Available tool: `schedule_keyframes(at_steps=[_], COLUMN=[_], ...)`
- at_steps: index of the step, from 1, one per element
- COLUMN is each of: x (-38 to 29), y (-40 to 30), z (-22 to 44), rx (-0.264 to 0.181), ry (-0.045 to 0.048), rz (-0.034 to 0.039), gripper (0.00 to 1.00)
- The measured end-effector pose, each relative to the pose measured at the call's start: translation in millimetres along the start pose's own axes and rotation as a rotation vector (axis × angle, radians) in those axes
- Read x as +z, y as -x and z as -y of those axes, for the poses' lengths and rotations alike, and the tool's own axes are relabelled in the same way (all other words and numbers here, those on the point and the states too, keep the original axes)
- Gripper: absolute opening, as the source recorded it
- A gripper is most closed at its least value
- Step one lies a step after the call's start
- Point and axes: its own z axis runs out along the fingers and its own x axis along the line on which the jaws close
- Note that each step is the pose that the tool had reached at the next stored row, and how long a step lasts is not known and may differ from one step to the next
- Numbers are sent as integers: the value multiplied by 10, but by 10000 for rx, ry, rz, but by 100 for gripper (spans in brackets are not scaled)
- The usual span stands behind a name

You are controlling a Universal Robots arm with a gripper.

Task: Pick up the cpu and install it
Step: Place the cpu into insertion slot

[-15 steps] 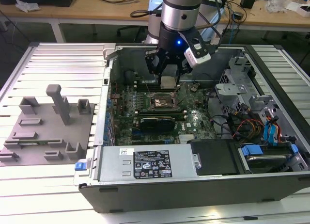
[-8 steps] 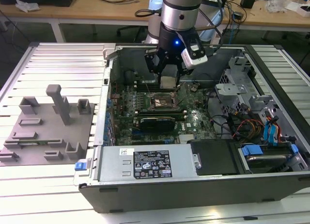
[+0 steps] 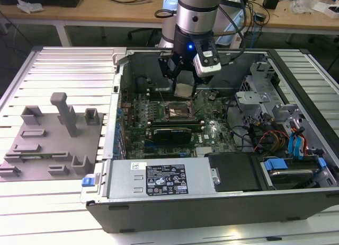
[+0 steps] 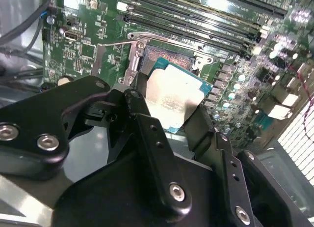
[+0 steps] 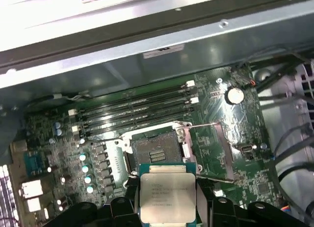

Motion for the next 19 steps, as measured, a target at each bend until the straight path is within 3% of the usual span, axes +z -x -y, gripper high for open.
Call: schedule_keyframes(at_steps=[9,15,19], x=[8,16,21], y=[0,0,0], z=[0,1,1], rx=[1319,2540,3077], ry=[2,-19,-29], rz=[47,97,120], gripper=[55,55,55])
